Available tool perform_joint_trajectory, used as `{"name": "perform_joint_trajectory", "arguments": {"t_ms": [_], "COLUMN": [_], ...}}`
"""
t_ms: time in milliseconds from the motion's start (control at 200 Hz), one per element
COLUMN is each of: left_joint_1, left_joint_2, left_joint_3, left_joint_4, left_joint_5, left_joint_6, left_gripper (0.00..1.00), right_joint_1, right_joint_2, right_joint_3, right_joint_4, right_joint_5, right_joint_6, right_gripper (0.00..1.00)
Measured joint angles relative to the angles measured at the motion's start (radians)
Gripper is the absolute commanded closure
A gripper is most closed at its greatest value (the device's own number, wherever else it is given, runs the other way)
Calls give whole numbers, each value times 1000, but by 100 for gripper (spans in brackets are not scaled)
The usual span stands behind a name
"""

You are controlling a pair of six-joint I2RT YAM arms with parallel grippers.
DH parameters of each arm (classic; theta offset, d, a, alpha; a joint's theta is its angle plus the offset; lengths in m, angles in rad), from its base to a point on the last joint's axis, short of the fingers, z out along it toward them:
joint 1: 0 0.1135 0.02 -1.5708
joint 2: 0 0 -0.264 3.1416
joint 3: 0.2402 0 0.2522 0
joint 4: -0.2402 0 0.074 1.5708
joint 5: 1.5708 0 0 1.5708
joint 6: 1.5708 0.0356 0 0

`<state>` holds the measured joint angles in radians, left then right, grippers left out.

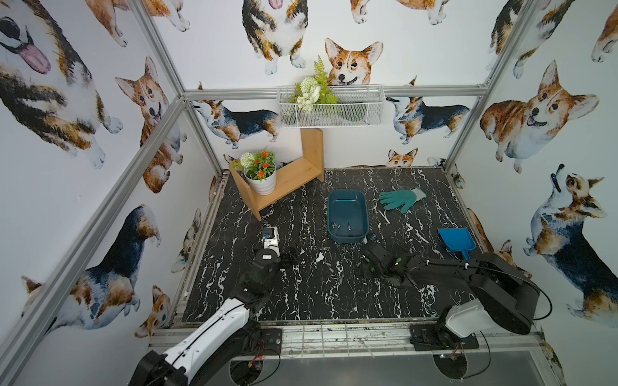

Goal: Put the bit on the desktop into the storage box
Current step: Pick up the screwdriver bit from the center of the board, then place the screwdriver bit in the storage box.

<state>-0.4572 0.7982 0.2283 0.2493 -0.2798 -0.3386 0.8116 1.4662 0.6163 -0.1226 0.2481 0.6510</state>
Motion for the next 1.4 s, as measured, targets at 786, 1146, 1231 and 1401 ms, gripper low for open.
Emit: {"name": "perform_joint_trajectory", "arguments": {"t_ms": [786,1146,1231,1401], "left_joint_1": [0,0,0,0], "left_joint_2": [-6,-25,-26,-26], "left_joint_3": [0,-1,-1,-1], "left_joint_4": [0,0,0,0], "left_joint_5": [0,-3,-2,14], "left_joint_6": [0,0,0,1], "left_gripper": [0,0,0,0], "right_joint_1": [-53,-60,-68,-109], "right_joint_2": [5,-76,-101,-143], "right_joint_3": [0,26,39,89], "right_joint_4": [9,-34,-46,-55], "right_joint_5": [6,14,14,12], "right_joint_6": [-8,-31,-37,-69], "right_gripper": [81,82,82,82]}}
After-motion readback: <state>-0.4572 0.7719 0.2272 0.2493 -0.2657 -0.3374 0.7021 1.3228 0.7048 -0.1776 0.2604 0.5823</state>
